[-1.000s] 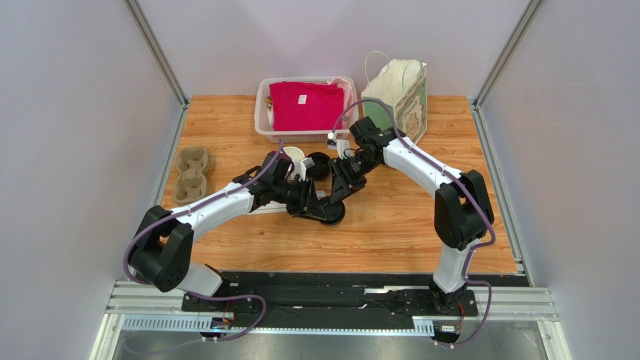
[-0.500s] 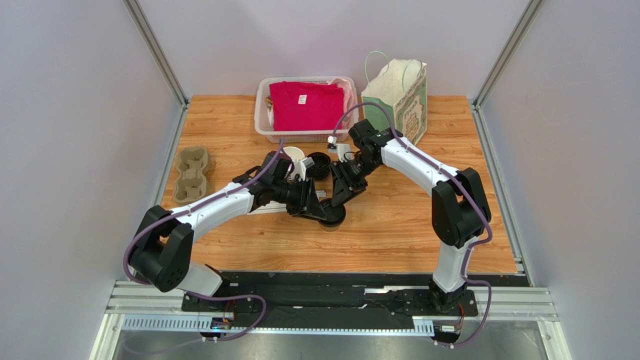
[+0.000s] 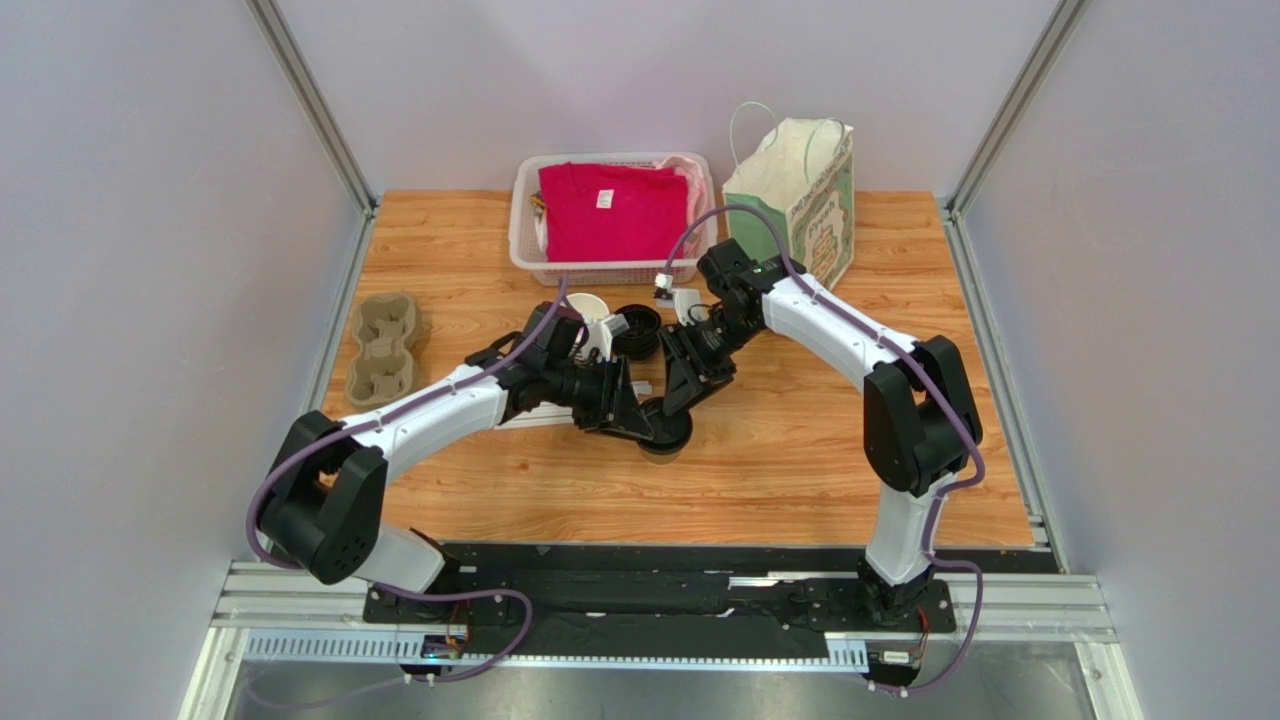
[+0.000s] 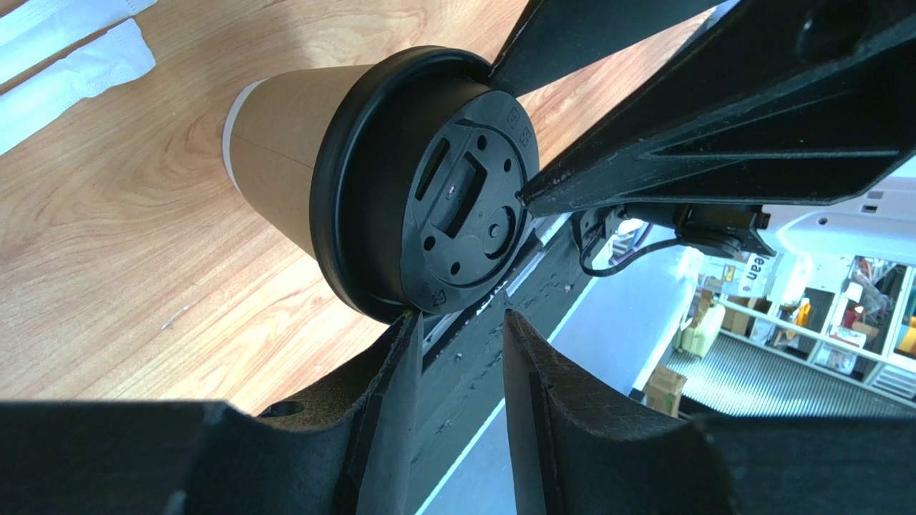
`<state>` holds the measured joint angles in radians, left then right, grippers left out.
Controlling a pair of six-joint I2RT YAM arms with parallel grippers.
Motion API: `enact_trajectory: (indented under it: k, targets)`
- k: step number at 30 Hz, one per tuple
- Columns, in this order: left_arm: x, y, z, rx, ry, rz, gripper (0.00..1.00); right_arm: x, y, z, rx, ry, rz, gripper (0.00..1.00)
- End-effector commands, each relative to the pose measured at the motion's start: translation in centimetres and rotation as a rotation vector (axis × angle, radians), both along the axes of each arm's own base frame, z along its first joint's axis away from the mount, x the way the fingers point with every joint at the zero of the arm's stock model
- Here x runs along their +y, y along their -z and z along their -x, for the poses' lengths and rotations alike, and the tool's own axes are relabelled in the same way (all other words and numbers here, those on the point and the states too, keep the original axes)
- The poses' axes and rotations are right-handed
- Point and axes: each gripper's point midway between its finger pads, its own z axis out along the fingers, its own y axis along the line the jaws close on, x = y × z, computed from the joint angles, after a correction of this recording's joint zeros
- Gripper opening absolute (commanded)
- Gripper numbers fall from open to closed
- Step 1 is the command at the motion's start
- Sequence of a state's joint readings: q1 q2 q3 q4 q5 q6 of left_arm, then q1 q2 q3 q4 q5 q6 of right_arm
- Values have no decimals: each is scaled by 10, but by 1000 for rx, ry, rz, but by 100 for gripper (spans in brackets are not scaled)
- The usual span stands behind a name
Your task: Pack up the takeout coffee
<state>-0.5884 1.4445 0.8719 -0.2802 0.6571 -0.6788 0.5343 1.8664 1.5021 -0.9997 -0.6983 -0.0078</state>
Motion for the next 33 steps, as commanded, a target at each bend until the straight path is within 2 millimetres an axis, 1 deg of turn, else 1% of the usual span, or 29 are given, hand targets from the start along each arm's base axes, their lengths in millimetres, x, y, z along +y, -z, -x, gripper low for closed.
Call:
enact_trajectory:
  k: [1,9,11,17,19,21,23,24,25,26,27,28,29,30,31,32,33]
  targets:
    - [-4,-16,-5,-65,14,48,42,5,-27,-2,-59,-29,-57,48]
    - [-5,-20,-4,-74,21,59,42,3,-36,-5,-69,-26,-71,49]
    - [-5,-24,-5,-83,23,69,42,2,-37,-7,-80,-27,-67,50]
    - [-6,-31,-4,-90,25,86,45,1,-43,-9,-101,-30,-69,53]
    - [-7,-37,-4,-103,29,100,47,1,-46,-9,-111,-37,-71,55]
    - [-8,-46,-4,-123,35,119,50,0,-52,-11,-135,-38,-74,58]
    - [-9,-57,-4,-151,43,141,52,-2,-57,-14,-174,-48,-72,65]
    - [-8,-67,-3,-178,48,159,54,-5,-63,-14,-189,-48,-73,67]
    - [-8,-77,-3,-199,53,175,56,-6,-66,-16,-216,-58,-73,73]
    - [-5,-89,0,-234,61,194,57,-9,-70,-17,-237,-63,-58,76]
    - [-2,-97,1,-253,64,201,64,-12,-73,-18,-256,-64,-52,78]
    - [1,-107,1,-270,62,206,69,-13,-78,-18,-279,-69,-48,81]
    - [9,-120,0,-315,59,221,75,-17,-78,-20,-305,-69,-20,82]
    - [14,-127,0,-333,50,225,82,-19,-79,-20,-320,-69,-4,82]
    - [20,-135,0,-339,37,225,82,-20,-81,-19,-338,-72,9,86]
    - [32,-147,-3,-368,11,241,86,-25,-78,-22,-365,-68,54,88]
    - [39,-156,-5,-387,-3,248,88,-23,-75,-16,-374,-86,77,90]
